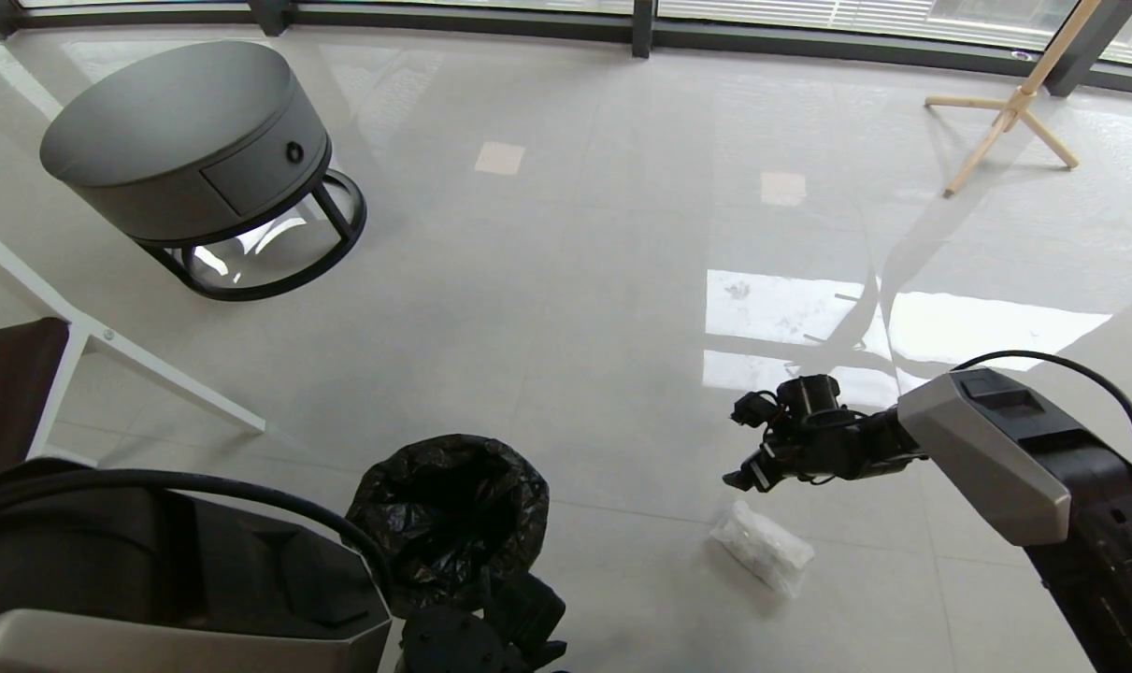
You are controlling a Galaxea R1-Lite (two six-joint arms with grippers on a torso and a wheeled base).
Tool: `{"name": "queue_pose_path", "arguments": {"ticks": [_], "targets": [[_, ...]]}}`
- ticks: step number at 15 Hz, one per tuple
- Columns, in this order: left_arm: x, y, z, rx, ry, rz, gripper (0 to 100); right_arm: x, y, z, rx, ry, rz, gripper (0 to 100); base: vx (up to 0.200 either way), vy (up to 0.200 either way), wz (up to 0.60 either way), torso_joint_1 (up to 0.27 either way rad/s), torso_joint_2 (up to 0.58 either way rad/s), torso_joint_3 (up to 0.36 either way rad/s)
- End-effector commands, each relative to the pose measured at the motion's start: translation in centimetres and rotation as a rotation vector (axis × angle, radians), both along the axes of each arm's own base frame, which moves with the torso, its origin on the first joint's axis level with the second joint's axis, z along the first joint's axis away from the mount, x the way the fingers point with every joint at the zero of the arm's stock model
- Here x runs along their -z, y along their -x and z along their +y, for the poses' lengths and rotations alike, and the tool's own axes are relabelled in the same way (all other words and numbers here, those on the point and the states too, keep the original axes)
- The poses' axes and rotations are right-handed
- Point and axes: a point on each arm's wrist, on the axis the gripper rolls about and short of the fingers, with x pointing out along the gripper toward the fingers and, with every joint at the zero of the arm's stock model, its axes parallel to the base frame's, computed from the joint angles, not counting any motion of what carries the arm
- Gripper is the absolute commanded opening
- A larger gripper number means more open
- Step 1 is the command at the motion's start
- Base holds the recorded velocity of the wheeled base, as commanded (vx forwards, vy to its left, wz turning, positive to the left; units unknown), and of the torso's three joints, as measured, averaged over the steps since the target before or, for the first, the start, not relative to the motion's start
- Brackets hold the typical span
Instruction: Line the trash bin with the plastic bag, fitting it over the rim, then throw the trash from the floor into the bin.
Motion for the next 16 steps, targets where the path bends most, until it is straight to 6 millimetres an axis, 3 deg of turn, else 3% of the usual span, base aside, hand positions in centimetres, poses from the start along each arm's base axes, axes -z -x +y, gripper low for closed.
{"name": "queue_pose_path", "arguments": {"ticks": [1,3,4,7,13,16], "targets": [[0.0,0.0,0.0,0.003,0.006,0.011,100,2.6,-2.4,0.3,0.009,0.005,-0.023,100,0.000,0.000,0.00,0.000,0.00,0.000],[0.1,-0.1,-0.1,0.000,0.013,0.019,100,6.0,-2.6,-0.5,0.024,0.050,0.023,100,0.000,0.000,0.00,0.000,0.00,0.000],[0.1,-0.2,-0.2,-0.002,0.016,0.018,100,6.8,-2.3,-0.6,0.024,0.059,0.059,100,0.000,0.000,0.00,0.000,0.00,0.000],[-0.2,-0.6,-0.3,-0.008,0.035,-0.008,100,5.8,-2.0,-1.0,0.039,0.052,0.119,100,0.000,0.000,0.00,0.000,0.00,0.000],[0.0,-0.4,0.0,0.008,0.018,-0.023,100,3.7,-2.3,-1.2,0.041,0.042,0.088,100,-0.167,0.000,0.00,0.004,0.00,0.002],[0.2,-0.1,0.3,0.017,-0.007,-0.023,100,5.6,-2.1,-1.3,0.041,0.049,0.115,100,0.000,0.000,0.00,0.000,0.00,0.000]]}}
